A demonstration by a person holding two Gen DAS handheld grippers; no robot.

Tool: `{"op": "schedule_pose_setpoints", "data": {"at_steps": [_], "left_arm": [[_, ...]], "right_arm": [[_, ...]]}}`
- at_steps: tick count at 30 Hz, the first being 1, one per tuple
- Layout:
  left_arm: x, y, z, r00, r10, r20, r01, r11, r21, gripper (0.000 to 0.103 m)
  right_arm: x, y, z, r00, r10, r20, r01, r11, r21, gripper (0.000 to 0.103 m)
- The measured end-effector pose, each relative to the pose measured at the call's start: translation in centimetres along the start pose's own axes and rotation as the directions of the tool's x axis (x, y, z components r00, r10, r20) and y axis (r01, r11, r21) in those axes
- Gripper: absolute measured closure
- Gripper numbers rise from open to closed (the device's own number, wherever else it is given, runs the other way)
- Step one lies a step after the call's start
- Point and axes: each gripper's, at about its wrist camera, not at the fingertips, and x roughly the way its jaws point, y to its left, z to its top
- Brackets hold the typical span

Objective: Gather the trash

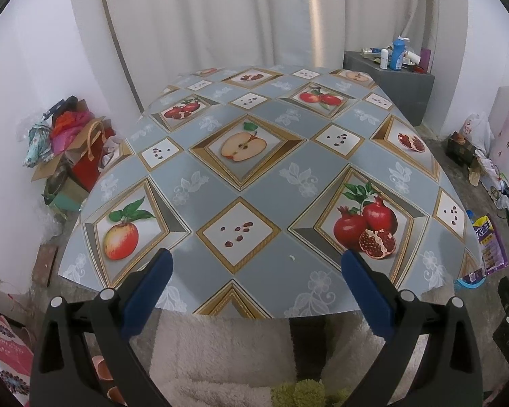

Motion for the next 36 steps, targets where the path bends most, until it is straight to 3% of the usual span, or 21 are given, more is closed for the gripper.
{"op": "schedule_pose_setpoints", "data": {"at_steps": [36], "left_arm": [[0.08,0.4,0.13,1.0,-0.002,-0.002,0.002,1.0,0.0,0.006]], "right_arm": [[-0.42,0.6,0.74,1.0,0.0,0.006,-0.001,1.0,0.013,0.008]]}}
